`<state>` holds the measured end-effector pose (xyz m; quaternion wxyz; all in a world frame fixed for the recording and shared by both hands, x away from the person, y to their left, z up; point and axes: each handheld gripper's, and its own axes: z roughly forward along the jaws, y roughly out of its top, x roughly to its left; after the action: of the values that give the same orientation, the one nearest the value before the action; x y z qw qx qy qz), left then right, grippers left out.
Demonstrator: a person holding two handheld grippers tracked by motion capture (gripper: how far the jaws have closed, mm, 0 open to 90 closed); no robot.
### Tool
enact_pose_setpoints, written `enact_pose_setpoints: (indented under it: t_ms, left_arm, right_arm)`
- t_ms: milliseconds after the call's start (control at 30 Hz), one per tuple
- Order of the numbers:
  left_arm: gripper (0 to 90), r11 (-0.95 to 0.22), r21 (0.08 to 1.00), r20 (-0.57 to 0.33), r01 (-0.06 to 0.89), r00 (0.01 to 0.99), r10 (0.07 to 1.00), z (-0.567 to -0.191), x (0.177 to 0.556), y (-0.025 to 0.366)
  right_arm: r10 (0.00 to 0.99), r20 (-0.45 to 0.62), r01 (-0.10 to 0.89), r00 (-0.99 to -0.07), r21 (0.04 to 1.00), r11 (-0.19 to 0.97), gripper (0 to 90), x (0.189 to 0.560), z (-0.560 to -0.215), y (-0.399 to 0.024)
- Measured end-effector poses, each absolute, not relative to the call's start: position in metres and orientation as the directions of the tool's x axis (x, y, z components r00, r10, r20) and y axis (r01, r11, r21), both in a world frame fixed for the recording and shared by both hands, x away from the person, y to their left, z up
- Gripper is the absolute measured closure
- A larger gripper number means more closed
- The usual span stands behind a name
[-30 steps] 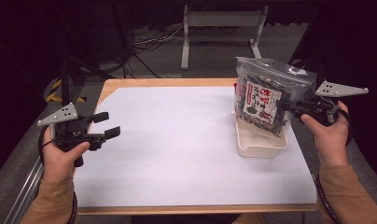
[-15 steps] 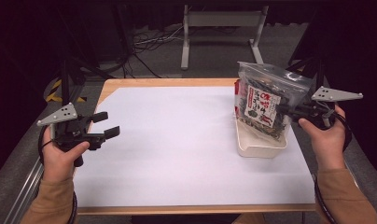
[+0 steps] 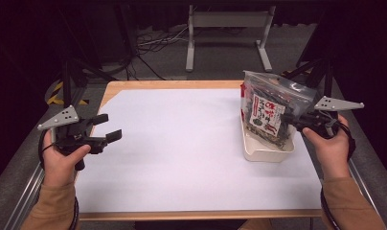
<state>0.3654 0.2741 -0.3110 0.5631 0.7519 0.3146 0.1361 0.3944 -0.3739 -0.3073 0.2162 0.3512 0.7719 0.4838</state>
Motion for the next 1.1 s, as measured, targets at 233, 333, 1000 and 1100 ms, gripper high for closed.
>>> enact_pose_setpoints:
  t_ms: [233, 333, 1000, 1100]
  left_arm:
    - [13.0, -0.174, 0.935, -0.136, 0.309, 0.765, 0.629, -0.31, 0.365, 0.275]
    - [12.7, -0.171, 0.935, -0.14, 0.311, 0.765, 0.629, -0.311, 0.365, 0.273]
    - [11.1, -0.19, 0.928, -0.139, 0.322, 0.768, 0.625, -0.314, 0.367, 0.269]
    - [10.5, -0.187, 0.928, -0.14, 0.322, 0.767, 0.627, -0.315, 0.366, 0.269]
  right_arm:
    - [0.757, 0.018, 0.342, -0.653, 0.899, 0.273, 76.2, 0.392, -0.323, -0.376]
    - [0.757, 0.016, 0.347, -0.653, 0.895, 0.281, 76.1, 0.392, -0.328, -0.374]
    - [0.777, 0.053, 0.368, -0.627, 0.899, 0.235, 72.1, 0.387, -0.344, -0.383]
    - [0.789, 0.051, 0.361, -0.612, 0.906, 0.222, 55.4, 0.386, -0.342, -0.38]
